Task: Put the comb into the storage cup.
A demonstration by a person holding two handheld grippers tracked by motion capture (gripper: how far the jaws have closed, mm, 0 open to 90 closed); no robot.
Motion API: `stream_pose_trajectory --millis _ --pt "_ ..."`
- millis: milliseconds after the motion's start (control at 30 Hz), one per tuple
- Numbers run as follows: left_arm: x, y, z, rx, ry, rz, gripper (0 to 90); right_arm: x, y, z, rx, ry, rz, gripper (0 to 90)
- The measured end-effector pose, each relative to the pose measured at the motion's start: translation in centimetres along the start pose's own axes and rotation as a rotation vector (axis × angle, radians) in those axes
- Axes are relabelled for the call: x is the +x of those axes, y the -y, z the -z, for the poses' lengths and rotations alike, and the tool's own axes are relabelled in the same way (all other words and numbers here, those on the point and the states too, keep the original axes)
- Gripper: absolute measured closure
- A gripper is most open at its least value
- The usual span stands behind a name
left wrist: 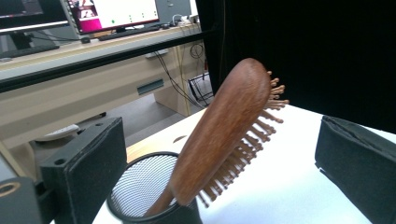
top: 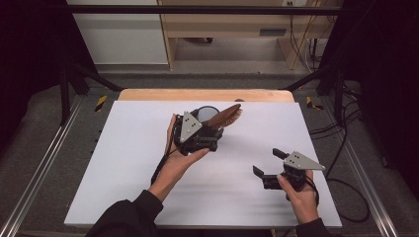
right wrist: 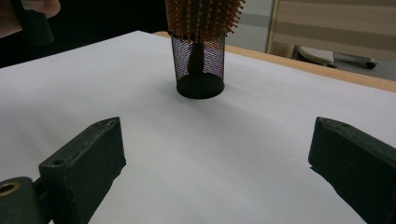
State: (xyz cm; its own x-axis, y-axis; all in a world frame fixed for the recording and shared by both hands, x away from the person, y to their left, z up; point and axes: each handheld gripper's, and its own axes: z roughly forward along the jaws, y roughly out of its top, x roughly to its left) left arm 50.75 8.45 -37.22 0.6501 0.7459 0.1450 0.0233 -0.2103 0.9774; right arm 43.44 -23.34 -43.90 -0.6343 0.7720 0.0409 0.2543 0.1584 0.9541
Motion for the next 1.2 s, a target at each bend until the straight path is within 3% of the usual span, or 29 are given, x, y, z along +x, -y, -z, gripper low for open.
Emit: stream_pose_trajectory --millis 567,867,1200 --pt "2.2 1.8 3.5 -0.004 -0.036 0.045 1.9 0.0 0.0 0.0 0.004 -0.003 0.002 4.1" --pt "4.5 2.8 6.0 -0.009 -0.090 0.073 1.9 0.0 0.0 -0.1 0.005 -0.001 0.001 4.0" --pt "6.4 2.6 8.7 -0.038 -0.137 0.087 1.9 0.1 0.1 0.0 0.005 0.001 -0.003 4.0"
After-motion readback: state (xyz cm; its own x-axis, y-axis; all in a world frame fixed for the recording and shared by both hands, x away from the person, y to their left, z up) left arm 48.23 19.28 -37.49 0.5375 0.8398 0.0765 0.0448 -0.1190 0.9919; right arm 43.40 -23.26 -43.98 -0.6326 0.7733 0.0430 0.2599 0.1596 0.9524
